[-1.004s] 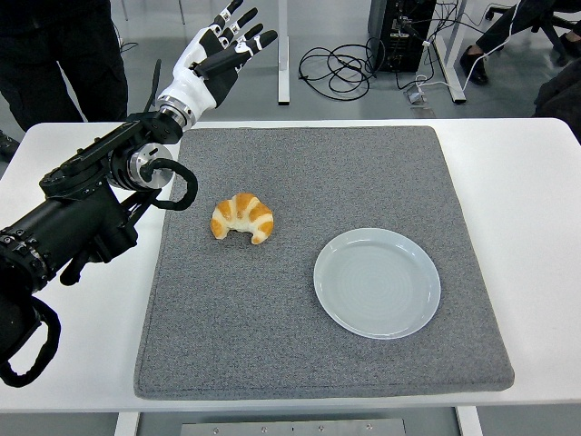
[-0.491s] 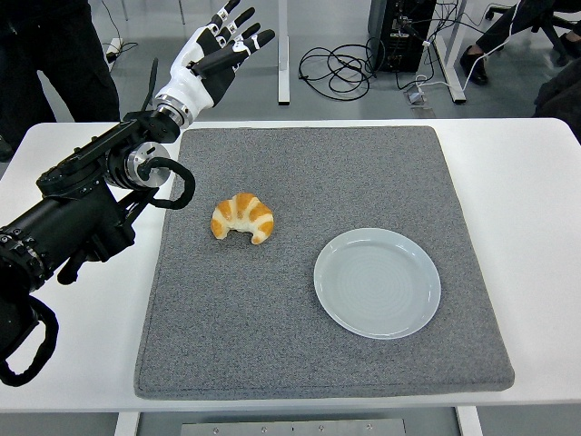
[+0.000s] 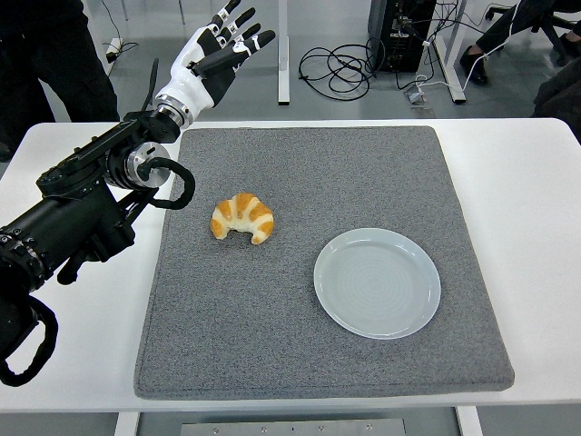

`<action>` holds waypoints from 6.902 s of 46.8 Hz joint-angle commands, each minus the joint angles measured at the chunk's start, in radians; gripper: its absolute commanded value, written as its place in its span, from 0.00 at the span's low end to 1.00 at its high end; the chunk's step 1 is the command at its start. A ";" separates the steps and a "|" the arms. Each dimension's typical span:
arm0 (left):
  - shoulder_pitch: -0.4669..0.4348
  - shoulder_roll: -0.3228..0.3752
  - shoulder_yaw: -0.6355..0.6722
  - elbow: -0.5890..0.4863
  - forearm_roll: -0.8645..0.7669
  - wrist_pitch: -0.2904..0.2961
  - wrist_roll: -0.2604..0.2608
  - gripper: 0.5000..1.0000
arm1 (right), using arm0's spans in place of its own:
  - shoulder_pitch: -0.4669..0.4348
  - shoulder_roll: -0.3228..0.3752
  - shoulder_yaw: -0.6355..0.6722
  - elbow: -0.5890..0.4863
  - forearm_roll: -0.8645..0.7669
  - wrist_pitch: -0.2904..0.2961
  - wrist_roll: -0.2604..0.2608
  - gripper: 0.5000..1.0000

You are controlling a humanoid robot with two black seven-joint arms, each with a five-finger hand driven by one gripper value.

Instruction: Place the bread on the plate

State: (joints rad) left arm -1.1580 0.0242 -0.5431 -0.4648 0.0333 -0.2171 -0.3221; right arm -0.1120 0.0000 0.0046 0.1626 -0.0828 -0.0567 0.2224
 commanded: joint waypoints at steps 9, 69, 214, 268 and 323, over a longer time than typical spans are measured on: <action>-0.003 0.025 0.025 -0.027 0.016 0.002 0.000 0.96 | 0.000 0.000 0.000 0.000 0.000 0.000 0.000 1.00; -0.331 0.569 0.831 -0.814 0.425 0.156 0.005 0.96 | 0.000 0.000 0.000 0.000 0.000 0.000 0.000 1.00; -0.094 0.221 0.977 -0.359 1.001 0.567 -0.074 0.18 | 0.000 0.000 0.000 0.000 0.000 0.000 0.000 1.00; -0.338 0.255 1.000 -0.360 1.001 0.553 -0.092 0.00 | 0.000 0.000 0.000 0.000 0.000 0.000 0.000 1.00; -0.479 0.223 0.983 -0.359 0.982 0.525 -0.098 0.00 | 0.000 0.000 0.000 0.000 0.000 0.000 0.000 1.00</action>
State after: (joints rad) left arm -1.6343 0.2643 0.4425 -0.8250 1.0161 0.3096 -0.4210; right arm -0.1120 0.0000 0.0046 0.1626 -0.0828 -0.0568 0.2224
